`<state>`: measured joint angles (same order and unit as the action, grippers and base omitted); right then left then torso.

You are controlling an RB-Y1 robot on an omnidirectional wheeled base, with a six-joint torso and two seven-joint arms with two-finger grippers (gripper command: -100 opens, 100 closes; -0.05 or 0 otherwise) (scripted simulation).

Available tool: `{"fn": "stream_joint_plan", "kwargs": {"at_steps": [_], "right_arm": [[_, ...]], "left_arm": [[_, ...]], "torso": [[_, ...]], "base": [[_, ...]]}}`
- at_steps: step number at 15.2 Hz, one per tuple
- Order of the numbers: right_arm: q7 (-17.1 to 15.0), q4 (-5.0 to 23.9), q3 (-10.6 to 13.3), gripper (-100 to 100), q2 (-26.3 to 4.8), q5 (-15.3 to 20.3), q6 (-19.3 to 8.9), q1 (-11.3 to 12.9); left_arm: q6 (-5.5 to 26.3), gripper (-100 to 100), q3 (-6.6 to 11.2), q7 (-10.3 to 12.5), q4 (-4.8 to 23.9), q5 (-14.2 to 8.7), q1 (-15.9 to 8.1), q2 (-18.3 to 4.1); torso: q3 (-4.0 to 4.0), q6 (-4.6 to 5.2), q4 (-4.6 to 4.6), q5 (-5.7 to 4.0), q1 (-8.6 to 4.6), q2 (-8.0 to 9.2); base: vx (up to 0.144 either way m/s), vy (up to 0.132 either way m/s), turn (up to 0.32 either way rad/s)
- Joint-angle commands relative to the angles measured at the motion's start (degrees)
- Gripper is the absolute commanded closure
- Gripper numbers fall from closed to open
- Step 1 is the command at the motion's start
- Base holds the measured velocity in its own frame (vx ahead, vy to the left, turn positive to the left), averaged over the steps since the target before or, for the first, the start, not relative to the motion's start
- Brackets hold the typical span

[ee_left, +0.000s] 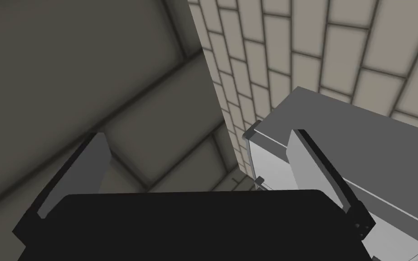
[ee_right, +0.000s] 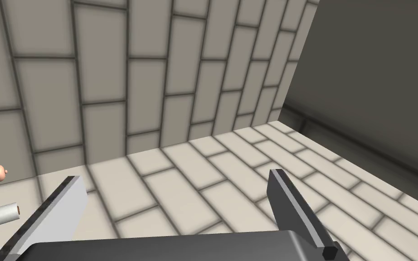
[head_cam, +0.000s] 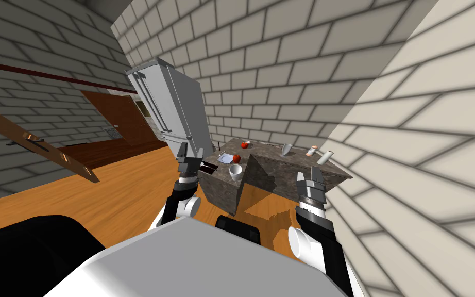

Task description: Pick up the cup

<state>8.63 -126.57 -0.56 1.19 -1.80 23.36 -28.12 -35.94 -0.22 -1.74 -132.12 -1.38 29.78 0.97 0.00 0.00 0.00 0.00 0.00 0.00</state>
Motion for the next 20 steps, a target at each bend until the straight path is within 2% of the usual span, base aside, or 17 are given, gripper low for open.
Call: {"fn": "stream_joint_plan", "kwargs": {"at_steps": [1,3,4,5,6,7,8,9,10,11,12,13,14,15,17,18,20], "right_arm": [[0.0,0.0,0.0,0,0.0,0.0,0.0,0.0],[0.0,0.0,0.0,0,0.0,0.0,0.0,0.0],[0.0,0.0,0.0,0,0.0,0.0,0.0,0.0],[0.0,0.0,0.0,0,0.0,0.0,0.0,0.0],[0.0,0.0,0.0,0,0.0,0.0,0.0,0.0],[0.0,0.0,0.0,0,0.0,0.0,0.0,0.0],[0.0,0.0,0.0,0,0.0,0.0,0.0,0.0],[0.0,0.0,0.0,0,0.0,0.0,0.0,0.0],[0.0,0.0,0.0,0,0.0,0.0,0.0,0.0],[0.0,0.0,0.0,0,0.0,0.0,0.0,0.0],[0.0,0.0,0.0,0,0.0,0.0,0.0,0.0],[0.0,0.0,0.0,0,0.0,0.0,0.0,0.0],[0.0,0.0,0.0,0,0.0,0.0,0.0,0.0],[0.0,0.0,0.0,0,0.0,0.0,0.0,0.0],[0.0,0.0,0.0,0,0.0,0.0,0.0,0.0],[0.0,0.0,0.0,0,0.0,0.0,0.0,0.0],[0.0,0.0,0.0,0,0.0,0.0,0.0,0.0]], "left_arm": [[1.0,-100,0.04,0.2,0.8,-0.1,-0.8,-2.0],[3.3,-100,0.13,0.6,2.6,-0.3,-2.7,-4.8],[3.3,-100,0.13,0.6,2.6,-0.3,-2.7,-5.0],[4.9,-100,0.20,0.9,3.9,-0.4,-4.0,-6.5],[4.9,-100,0.20,0.9,3.9,-0.4,-4.0,-6.5],[6.7,-100,0.28,1.3,5.5,-0.5,-5.6,-7.9],[6.7,-100,0.28,1.3,5.5,-0.5,-5.6,-7.9],[8.8,-100,0.37,1.7,7.2,-0.7,-7.4,-9.3],[8.9,-100,0.37,1.7,7.2,-0.7,-7.4,-9.3],[11.1,-100,0.47,2.2,9.2,-0.9,-9.4,-10.6],[11.3,-100,0.47,2.2,9.2,-0.9,-9.4,-10.6],[13.5,-100,0.58,2.7,11.2,-1.1,-11.6,-11.8],[13.9,-100,0.58,2.7,11.4,-1.1,-11.6,-11.8],[15.3,-100,0.71,3.3,13.7,-1.4,-13.7,-12.9],[16.8,-100,0.71,3.3,13.7,-1.4,-13.9,-12.9],[18.4,-100,0.84,3.9,16.2,-1.6,-16.3,-14.0],[19.8,-100,0.84,3.9,16.2,-1.6,-16.5,-14.0]], "torso": [[0.00,0.00,0.00,0.00,0.00,0.00],[0.03,0.00,0.01,-0.01,-0.05,0.05],[0.05,0.00,0.01,-0.01,-0.10,0.09],[0.06,0.01,0.02,-0.03,-0.13,0.11],[0.07,0.01,0.03,-0.03,-0.16,0.12],[0.07,0.01,0.03,-0.04,-0.18,0.12],[0.07,0.01,0.03,-0.04,-0.19,0.12],[0.07,0.01,0.03,-0.04,-0.18,0.13],[0.07,0.01,0.03,-0.03,-0.16,0.13],[0.08,0.00,0.03,-0.04,-0.17,0.14],[0.08,0.01,0.03,-0.04,-0.21,0.14],[0.08,0.01,0.03,-0.05,-0.24,0.15],[0.09,0.01,0.03,-0.05,-0.29,0.16],[0.09,0.01,0.03,-0.06,-0.30,0.17],[0.11,0.01,0.04,-0.06,-0.26,0.19],[0.09,0.01,0.04,-0.05,-0.21,0.16],[0.07,0.01,0.03,-0.04,-0.21,0.13]], "base": [[-0.008,-0.008,0.015],[-0.029,-0.032,0.038],[-0.039,-0.042,0.027],[-0.037,-0.047,0.031],[-0.031,-0.047,0.027],[-0.037,-0.049,0.037],[-0.038,-0.043,0.028],[-0.040,-0.040,0.037],[-0.040,-0.043,0.028],[-0.045,-0.058,0.036],[-0.046,-0.062,0.035],[-0.048,-0.078,0.047],[-0.048,-0.074,0.047],[-0.058,-0.068,0.059],[-0.046,-0.048,0.030],[-0.037,-0.042,0.033],[-0.035,-0.045,0.030]]}}
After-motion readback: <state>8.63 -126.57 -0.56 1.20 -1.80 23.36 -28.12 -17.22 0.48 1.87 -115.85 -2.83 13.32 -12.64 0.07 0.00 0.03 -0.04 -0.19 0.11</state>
